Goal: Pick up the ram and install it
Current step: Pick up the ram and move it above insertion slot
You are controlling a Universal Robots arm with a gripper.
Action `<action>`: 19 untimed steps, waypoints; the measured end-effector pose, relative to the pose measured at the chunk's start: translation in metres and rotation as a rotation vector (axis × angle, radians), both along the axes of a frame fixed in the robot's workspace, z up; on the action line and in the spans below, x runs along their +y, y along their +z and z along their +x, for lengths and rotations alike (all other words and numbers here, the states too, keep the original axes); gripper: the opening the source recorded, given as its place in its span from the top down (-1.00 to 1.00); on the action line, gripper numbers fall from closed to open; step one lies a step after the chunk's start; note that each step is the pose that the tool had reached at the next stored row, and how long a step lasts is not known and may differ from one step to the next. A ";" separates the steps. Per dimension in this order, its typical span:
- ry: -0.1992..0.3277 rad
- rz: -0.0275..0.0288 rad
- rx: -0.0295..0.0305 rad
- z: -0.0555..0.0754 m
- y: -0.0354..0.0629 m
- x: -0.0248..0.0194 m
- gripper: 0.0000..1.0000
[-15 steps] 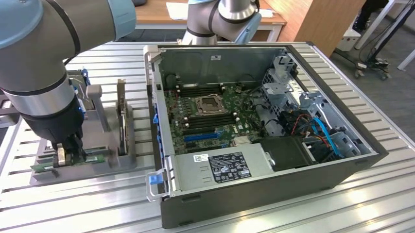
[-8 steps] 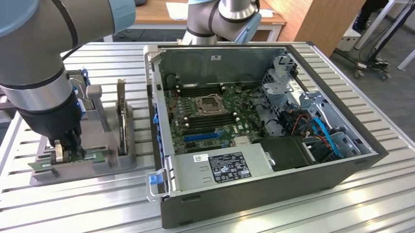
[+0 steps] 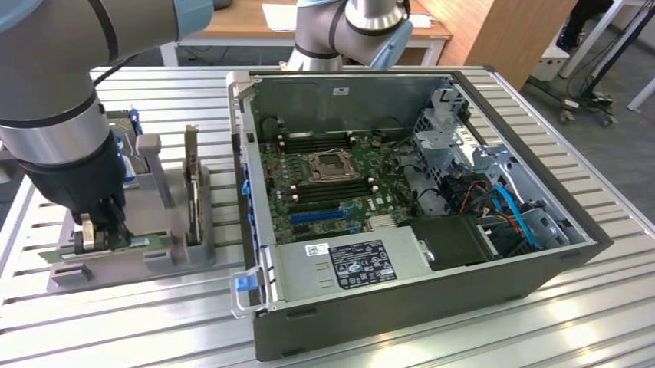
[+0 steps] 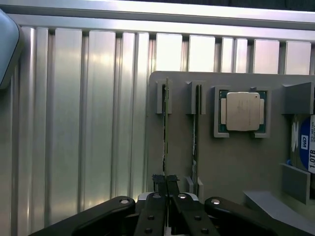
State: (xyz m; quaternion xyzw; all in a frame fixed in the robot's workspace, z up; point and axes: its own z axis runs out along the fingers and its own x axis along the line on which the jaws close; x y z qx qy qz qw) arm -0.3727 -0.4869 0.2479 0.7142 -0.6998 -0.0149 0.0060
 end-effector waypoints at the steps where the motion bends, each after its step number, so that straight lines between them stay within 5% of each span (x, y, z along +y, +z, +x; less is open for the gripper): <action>1: 0.000 0.0000 0.0000 0.000 0.0015 0.0000 0.77; 19: 0.000 0.0000 -0.0001 0.000 0.0232 0.0000 0.77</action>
